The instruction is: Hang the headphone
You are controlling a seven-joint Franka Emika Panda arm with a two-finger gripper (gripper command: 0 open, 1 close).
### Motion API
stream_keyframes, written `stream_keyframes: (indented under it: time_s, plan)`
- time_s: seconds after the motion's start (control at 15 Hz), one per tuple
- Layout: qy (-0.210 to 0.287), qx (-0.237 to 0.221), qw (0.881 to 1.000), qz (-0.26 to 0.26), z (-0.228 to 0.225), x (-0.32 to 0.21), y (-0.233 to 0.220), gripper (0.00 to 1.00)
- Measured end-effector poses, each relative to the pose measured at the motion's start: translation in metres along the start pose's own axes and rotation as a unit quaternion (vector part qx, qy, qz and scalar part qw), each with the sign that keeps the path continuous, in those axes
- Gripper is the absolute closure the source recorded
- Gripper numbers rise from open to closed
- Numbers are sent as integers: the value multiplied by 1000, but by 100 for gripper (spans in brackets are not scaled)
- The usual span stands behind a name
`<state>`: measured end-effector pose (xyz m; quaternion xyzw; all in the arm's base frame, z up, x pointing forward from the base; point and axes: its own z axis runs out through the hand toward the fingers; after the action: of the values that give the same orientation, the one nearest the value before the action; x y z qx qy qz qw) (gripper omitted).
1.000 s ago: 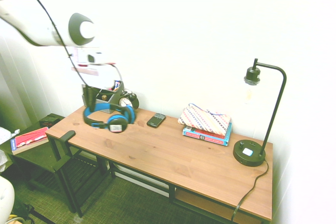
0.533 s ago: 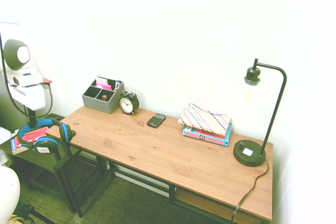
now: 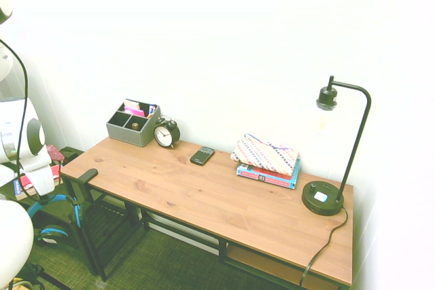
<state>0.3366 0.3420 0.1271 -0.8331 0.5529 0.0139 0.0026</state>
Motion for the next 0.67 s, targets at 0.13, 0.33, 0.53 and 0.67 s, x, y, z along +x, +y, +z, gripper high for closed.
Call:
stream_keyframes:
  time_s: [0.13,0.33,0.53,0.67]
  plan:
    - [4,14,1000,5,24,-6,-10,100]
    - [11,18,1000,12,45,-14,-24,0]
    - [18,17,999,25,57,-6,-35,0]
    - [25,15,999,33,64,4,-38,0]
